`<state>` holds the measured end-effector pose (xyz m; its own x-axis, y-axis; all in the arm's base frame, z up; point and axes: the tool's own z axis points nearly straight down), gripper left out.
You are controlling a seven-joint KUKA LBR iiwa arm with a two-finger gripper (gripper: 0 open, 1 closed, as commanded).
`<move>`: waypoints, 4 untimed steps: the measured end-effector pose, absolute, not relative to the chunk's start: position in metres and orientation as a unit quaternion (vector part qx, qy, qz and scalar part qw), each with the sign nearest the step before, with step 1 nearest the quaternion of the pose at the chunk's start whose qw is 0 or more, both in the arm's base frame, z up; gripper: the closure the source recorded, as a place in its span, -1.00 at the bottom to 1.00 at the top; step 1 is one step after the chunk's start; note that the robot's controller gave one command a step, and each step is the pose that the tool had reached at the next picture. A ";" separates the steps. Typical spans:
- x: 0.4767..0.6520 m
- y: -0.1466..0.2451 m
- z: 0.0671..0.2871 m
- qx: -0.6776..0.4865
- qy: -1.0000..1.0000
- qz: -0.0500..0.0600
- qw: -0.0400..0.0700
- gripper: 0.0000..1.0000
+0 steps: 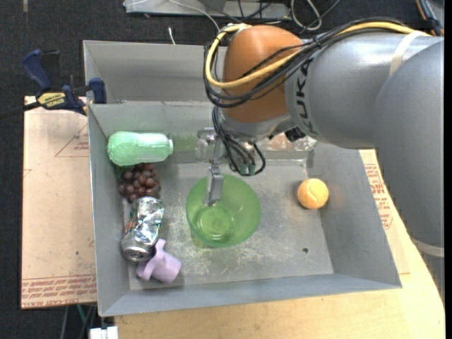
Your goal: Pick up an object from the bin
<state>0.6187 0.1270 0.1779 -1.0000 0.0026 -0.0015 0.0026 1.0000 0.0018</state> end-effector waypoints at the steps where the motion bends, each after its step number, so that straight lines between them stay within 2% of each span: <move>1: 0.619 0.127 0.178 0.001 1.000 0.001 0.001 -1.00; 2: 0.624 0.189 0.114 -0.077 0.997 0.002 0.001 1.00; 3: 0.624 0.189 0.114 -0.077 0.997 0.002 0.002 1.00; 4: 0.619 0.180 0.130 -0.080 0.997 0.002 -0.003 1.00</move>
Offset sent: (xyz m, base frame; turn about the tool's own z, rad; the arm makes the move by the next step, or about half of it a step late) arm 0.0053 0.0612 -0.0639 -0.1584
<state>0.6190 0.1800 0.1298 -0.9871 -0.1601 0.0058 -0.1601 0.9871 0.0045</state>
